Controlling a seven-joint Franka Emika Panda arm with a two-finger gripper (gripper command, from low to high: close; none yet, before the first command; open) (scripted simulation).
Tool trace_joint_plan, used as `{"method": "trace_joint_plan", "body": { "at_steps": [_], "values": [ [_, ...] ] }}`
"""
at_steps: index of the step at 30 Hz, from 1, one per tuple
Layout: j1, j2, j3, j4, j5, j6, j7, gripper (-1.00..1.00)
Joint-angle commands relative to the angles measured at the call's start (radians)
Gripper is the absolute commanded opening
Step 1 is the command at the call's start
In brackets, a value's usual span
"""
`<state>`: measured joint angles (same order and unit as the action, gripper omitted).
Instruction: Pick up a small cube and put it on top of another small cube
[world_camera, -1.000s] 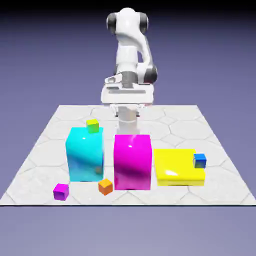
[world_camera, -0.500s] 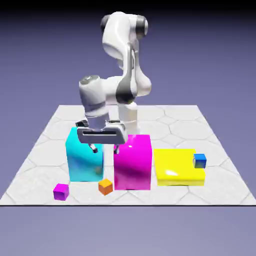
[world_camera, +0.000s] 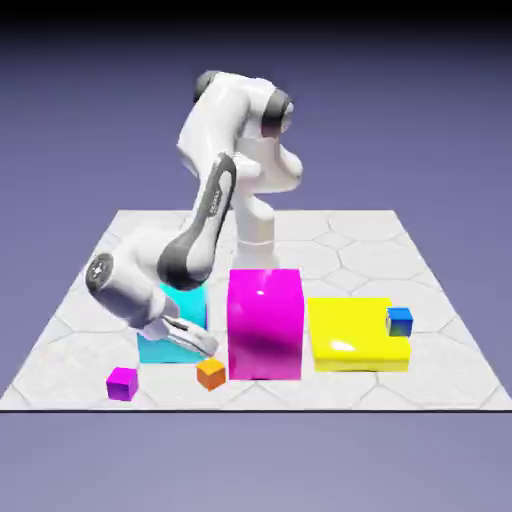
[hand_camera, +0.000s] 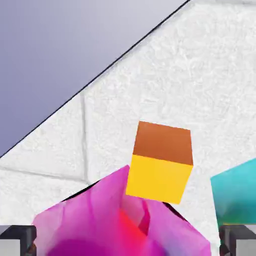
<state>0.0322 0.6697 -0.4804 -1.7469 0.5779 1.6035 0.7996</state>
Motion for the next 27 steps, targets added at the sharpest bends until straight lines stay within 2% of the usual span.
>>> {"method": "trace_joint_plan", "body": {
  "at_steps": [1,11,13,18,19,25,27],
  "values": [
    [0.001,0.036,-0.014,0.031,0.017,-0.042,0.002,0.00],
    [0.007,0.399,-0.155,0.342,0.186,-0.461,0.019,0.00],
    [0.007,0.413,-0.160,0.354,0.193,-0.478,0.020,0.00],
    [0.087,0.403,-0.146,0.184,0.221,-0.352,-0.029,0.00],
    [0.087,0.403,-0.146,0.184,0.221,-0.352,-0.029,-1.00],
    [0.007,0.413,-0.160,0.354,0.193,-0.478,0.020,-1.00],
    [-0.029,0.388,-0.172,0.365,0.207,-0.446,-0.024,-1.00]
  ]
}}
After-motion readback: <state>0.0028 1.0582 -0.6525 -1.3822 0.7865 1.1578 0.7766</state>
